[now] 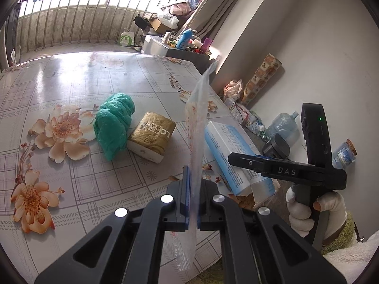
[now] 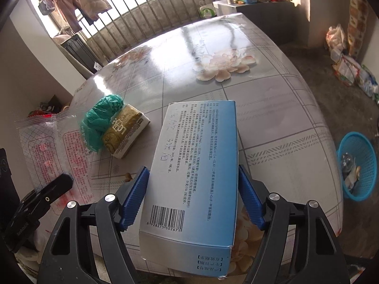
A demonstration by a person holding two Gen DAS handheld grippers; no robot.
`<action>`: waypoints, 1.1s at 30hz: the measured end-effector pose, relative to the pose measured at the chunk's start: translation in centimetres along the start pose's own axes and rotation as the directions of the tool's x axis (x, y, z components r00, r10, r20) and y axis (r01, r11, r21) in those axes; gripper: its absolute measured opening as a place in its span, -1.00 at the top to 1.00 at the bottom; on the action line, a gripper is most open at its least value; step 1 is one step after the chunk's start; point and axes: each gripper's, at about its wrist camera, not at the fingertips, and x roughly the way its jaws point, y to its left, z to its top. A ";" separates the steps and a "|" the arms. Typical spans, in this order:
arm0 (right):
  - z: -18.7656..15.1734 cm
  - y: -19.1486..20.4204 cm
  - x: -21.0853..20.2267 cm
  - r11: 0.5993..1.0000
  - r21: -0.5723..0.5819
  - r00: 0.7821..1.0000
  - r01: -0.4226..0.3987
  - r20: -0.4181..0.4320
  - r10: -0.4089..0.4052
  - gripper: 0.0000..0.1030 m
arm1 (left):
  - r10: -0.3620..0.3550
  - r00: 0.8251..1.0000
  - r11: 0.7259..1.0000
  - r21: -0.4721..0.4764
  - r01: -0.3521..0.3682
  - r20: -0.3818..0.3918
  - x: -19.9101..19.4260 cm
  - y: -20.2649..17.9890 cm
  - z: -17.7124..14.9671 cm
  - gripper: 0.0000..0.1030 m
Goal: Collect trash
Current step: 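Carry the blue box and clear bag over the blue basket with both grippers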
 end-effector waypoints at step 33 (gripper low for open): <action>-6.2 -23.7 -14.2 0.775 0.628 0.899 -0.074 0.378 -0.220 -0.34 | -0.310 0.898 0.824 0.384 0.418 -0.312 15.6 -26.7 9.9 0.93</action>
